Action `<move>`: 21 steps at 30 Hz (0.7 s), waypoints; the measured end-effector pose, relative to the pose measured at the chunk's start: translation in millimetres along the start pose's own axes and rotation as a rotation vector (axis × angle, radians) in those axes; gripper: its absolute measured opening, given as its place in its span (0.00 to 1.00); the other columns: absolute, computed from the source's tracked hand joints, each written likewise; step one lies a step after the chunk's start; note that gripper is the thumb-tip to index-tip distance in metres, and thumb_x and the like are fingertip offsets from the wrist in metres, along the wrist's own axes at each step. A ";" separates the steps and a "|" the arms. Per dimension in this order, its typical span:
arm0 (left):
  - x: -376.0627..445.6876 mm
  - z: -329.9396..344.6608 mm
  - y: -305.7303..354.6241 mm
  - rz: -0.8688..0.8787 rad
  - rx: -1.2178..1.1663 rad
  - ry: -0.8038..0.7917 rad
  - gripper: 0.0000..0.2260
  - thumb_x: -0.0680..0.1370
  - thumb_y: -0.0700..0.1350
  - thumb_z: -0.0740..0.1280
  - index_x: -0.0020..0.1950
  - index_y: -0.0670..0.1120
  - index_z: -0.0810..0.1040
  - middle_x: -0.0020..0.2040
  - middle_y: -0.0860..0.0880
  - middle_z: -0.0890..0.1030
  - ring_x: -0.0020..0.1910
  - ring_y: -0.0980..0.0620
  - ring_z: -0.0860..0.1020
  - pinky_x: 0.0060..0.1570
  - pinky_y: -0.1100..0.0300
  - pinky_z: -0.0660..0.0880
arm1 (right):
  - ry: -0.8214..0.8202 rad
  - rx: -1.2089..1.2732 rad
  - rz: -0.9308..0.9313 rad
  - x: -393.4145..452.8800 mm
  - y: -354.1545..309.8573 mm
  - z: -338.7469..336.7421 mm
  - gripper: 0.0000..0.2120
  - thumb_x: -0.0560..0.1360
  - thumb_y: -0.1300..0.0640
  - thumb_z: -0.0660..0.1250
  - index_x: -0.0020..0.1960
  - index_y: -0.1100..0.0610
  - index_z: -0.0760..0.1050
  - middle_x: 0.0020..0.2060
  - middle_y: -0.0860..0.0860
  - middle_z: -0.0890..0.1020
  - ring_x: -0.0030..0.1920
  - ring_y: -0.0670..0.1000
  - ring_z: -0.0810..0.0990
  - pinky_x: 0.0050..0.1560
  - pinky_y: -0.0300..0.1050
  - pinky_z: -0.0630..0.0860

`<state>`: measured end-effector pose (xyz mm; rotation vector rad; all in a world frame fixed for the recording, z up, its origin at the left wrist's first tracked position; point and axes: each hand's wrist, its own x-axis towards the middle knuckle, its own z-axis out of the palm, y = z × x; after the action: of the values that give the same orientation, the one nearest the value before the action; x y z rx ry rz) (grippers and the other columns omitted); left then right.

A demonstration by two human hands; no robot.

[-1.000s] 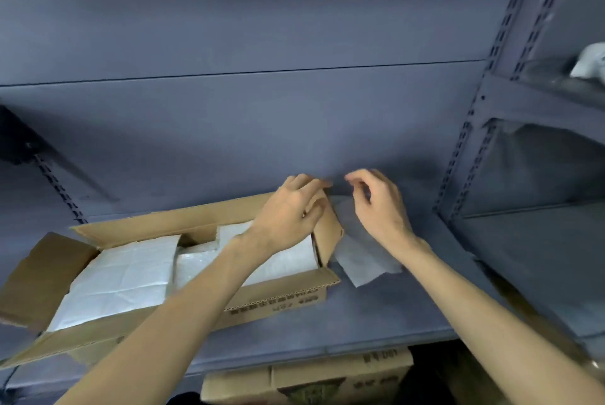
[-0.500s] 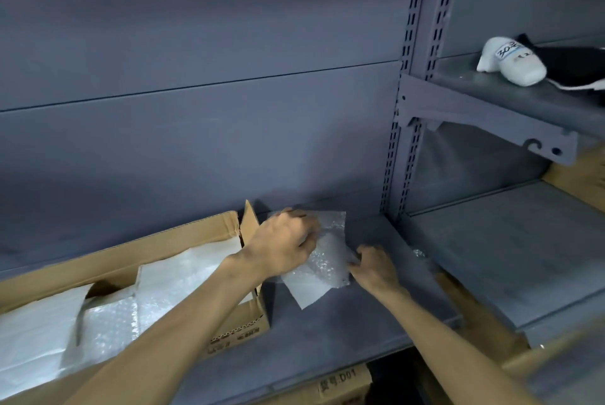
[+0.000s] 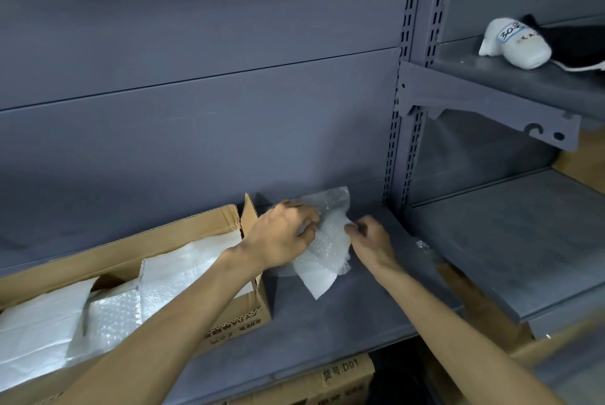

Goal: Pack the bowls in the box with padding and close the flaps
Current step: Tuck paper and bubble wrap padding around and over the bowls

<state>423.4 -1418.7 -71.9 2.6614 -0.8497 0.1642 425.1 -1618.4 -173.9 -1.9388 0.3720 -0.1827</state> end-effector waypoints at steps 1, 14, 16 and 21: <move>1.0 -0.5 -0.5 -0.020 -0.027 0.013 0.11 0.78 0.45 0.66 0.59 0.50 0.80 0.56 0.52 0.82 0.57 0.48 0.80 0.58 0.54 0.75 | 0.036 0.045 -0.051 -4.1 -11.0 0.8 0.07 0.79 0.52 0.67 0.44 0.52 0.74 0.37 0.47 0.81 0.39 0.50 0.80 0.36 0.43 0.72; -24.3 -80.0 -2.8 -0.532 -1.139 0.236 0.18 0.76 0.56 0.72 0.43 0.40 0.80 0.37 0.39 0.81 0.39 0.41 0.85 0.37 0.51 0.82 | 0.140 -0.017 -1.103 -73.2 -125.4 39.3 0.06 0.80 0.56 0.68 0.49 0.60 0.79 0.46 0.49 0.78 0.45 0.51 0.78 0.44 0.49 0.76; -40.6 -91.1 -19.0 -0.564 -1.059 0.344 0.10 0.77 0.47 0.72 0.42 0.42 0.77 0.36 0.40 0.78 0.37 0.40 0.83 0.38 0.42 0.83 | 0.091 -0.084 -1.203 -79.0 -131.8 52.5 0.09 0.79 0.53 0.69 0.50 0.60 0.81 0.48 0.51 0.79 0.48 0.53 0.78 0.50 0.51 0.74; -98.2 -124.5 -68.7 -0.688 -1.113 0.509 0.11 0.76 0.44 0.74 0.51 0.36 0.79 0.43 0.44 0.74 0.39 0.50 0.74 0.37 0.48 0.83 | 0.214 -0.121 -1.069 -86.5 -148.8 89.7 0.11 0.77 0.52 0.71 0.57 0.55 0.82 0.60 0.51 0.78 0.60 0.56 0.75 0.61 0.57 0.71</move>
<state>382.6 -1269.0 4.2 1.5812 0.1750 0.1252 396.3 -1458.4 -67.8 -2.0618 -0.5694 -1.0757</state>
